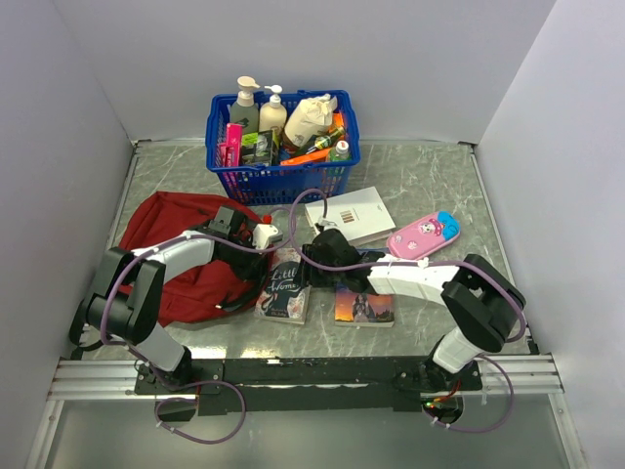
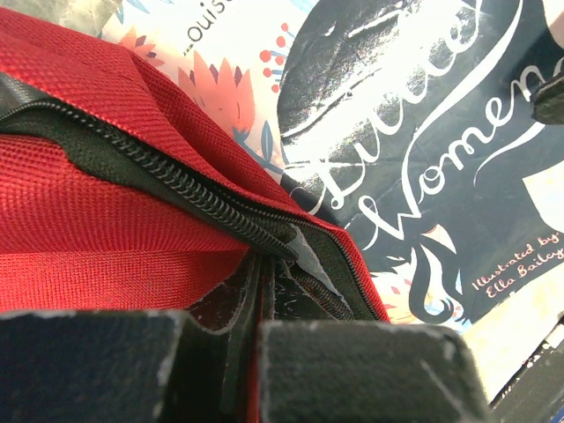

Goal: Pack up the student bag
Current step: Pick up the book from the center of the board.

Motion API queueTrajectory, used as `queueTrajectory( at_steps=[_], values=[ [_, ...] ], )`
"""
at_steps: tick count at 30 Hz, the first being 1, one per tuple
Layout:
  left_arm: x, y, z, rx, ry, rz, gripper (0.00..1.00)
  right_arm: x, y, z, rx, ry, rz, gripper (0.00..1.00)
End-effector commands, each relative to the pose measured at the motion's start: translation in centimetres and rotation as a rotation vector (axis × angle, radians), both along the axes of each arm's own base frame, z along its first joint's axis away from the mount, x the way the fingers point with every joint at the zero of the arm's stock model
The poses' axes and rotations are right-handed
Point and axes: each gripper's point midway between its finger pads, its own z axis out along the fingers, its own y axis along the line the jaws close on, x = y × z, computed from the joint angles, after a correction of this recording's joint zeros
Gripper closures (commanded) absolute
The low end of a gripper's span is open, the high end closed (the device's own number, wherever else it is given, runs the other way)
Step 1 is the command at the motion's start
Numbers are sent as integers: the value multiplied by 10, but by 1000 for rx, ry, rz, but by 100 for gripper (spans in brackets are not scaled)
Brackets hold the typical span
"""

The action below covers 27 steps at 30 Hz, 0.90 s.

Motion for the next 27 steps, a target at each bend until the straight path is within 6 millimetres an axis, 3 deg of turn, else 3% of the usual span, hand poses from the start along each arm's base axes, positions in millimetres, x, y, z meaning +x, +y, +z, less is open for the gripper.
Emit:
queueTrajectory(
  at_steps=[1,7,9,10,11,12,14,15,20,27],
  values=[
    [-3,-18,0,-69,6,-54,99,10,34,31,166,-22,10,48],
    [-7,-17,0,-71,4,-59,99,6,11,-7,124,32,-42,50],
    [-6,-18,2,-77,2,-60,99,12,24,11,273,-18,-20,50],
    [-6,-18,3,-76,-1,-60,99,7,15,1,304,-12,-24,54],
    [-6,-18,3,-77,2,-60,99,4,18,4,364,9,-21,56],
    [-6,-18,3,-77,4,-61,99,11,26,26,471,-54,-1,60],
    [-5,-18,4,-77,-2,-63,99,9,26,30,546,-35,6,63],
    [-5,-18,4,-77,-1,-63,99,8,31,42,596,-54,34,64],
    [-5,-19,3,-80,4,-63,99,7,35,67,640,-90,72,63],
    [-4,-21,2,-87,11,-60,99,6,36,77,574,-106,74,53]
  ],
)
